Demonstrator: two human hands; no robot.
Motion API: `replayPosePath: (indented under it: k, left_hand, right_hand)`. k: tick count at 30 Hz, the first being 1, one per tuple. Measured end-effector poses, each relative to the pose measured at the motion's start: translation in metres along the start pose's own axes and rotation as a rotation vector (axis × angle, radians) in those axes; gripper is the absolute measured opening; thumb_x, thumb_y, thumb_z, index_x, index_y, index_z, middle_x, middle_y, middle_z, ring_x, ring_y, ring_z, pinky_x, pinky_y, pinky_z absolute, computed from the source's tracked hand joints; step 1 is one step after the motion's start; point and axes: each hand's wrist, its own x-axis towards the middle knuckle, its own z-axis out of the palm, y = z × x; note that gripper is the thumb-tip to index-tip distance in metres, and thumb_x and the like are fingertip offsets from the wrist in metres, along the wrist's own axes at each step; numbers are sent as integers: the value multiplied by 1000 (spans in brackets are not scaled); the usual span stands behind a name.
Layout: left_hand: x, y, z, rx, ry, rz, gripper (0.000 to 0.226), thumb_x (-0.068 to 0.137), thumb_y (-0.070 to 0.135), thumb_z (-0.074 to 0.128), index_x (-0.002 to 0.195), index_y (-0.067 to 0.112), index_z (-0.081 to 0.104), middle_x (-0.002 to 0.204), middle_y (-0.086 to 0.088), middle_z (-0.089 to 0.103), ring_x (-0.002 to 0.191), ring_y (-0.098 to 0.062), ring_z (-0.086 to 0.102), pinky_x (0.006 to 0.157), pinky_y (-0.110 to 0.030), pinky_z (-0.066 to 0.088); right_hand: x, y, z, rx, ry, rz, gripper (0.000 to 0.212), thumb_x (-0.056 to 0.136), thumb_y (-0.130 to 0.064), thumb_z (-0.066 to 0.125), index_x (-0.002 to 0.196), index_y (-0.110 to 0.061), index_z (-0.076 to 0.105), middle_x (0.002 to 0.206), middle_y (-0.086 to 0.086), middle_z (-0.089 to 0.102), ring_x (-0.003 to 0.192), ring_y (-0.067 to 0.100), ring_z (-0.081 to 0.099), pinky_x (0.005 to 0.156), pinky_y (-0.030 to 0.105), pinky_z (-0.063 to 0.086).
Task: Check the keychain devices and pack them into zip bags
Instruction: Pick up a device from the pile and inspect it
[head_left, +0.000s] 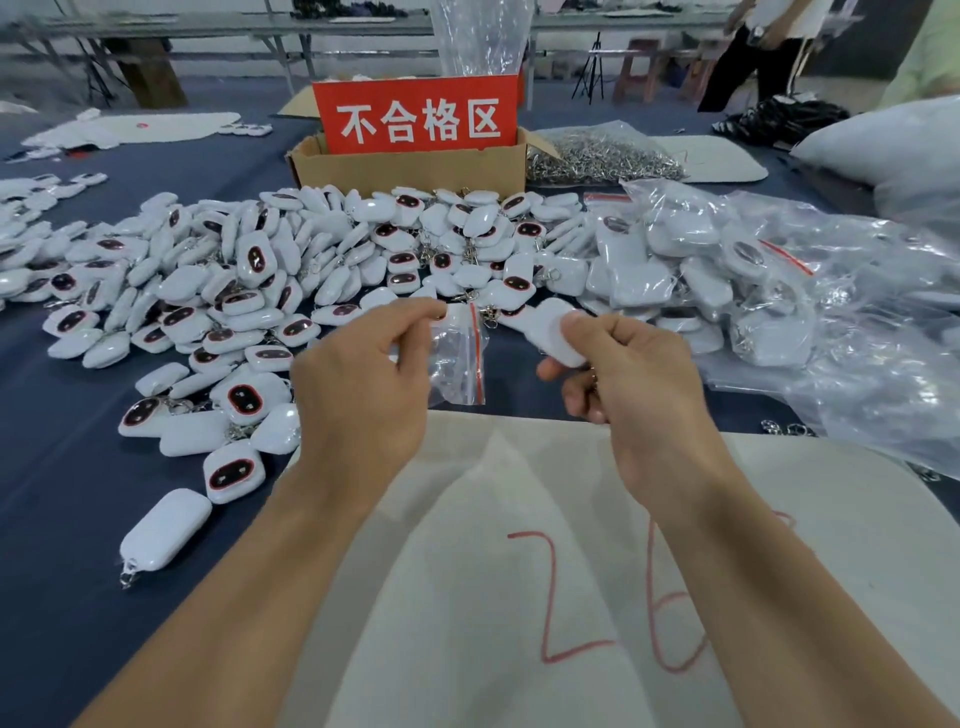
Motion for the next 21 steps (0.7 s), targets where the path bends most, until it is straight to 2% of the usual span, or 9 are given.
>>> replayPosePath:
  k: [1,3,5,7,10,13,15,18,21]
  left_hand:
    - [4,-5,-3,63,-38,-12,31,93,14,67,120,26,76,116,9,75,106,-3,62,93,-15,43]
    - [10,-9,-6,49,-288,-69,64,78,10,76,138,29,65,147,8,57,140,-9,44,116,-27,31]
    - [14,-7,-9,45,-555,-58,91,60,18,73,149,31,53,161,9,41,151,-15,29,124,-38,23]
    - [14,-7,-5,185,-662,38,103,59,23,66,157,32,37,166,7,31,155,-16,22,127,-41,17]
    - [12,-11,3,287,-679,23,107,64,31,60,163,32,20,165,4,35,154,-15,23,129,-40,8]
    - [11,-14,7,253,-618,-48,100,70,31,65,161,34,24,144,9,59,137,-11,47,129,-37,8]
    - [11,-14,9,196,-545,-55,96,70,32,64,159,33,29,134,13,65,128,-7,51,127,-36,12]
    - [9,-16,12,161,-468,9,95,72,30,73,158,31,33,126,15,66,119,-2,46,122,-34,19]
    - [5,-17,15,200,-441,99,91,79,32,77,159,27,34,130,11,63,126,-11,50,121,-31,15]
  right_hand:
    - [2,0,-2,-12,32,11,25,99,-24,65,77,-13,66,65,7,72,40,14,43,39,17,34]
    - [3,3,-2,-76,78,28,33,97,-32,68,69,-15,61,58,6,68,41,16,43,42,20,37]
    - [2,8,-1,-199,116,16,41,90,-40,73,59,-19,56,54,5,66,42,16,44,50,27,40]
    - [0,11,-1,-317,152,-15,42,81,-45,77,56,-18,57,51,4,64,43,13,45,54,29,42]
    - [-1,13,1,-373,168,-70,31,75,-42,79,69,-16,62,50,2,64,43,10,48,50,27,43]
    - [0,16,3,-395,152,-134,12,80,-35,75,81,-25,68,56,4,68,49,9,54,56,34,50]
    - [2,18,5,-401,148,-169,3,85,-29,70,84,-30,68,61,2,70,53,9,56,63,36,51]
    - [6,15,10,-378,138,-156,9,88,-28,66,80,-24,68,63,-1,71,52,11,54,55,30,49]
    - [7,11,18,-289,25,-63,24,84,-31,66,65,-17,69,57,3,67,44,15,49,43,20,39]
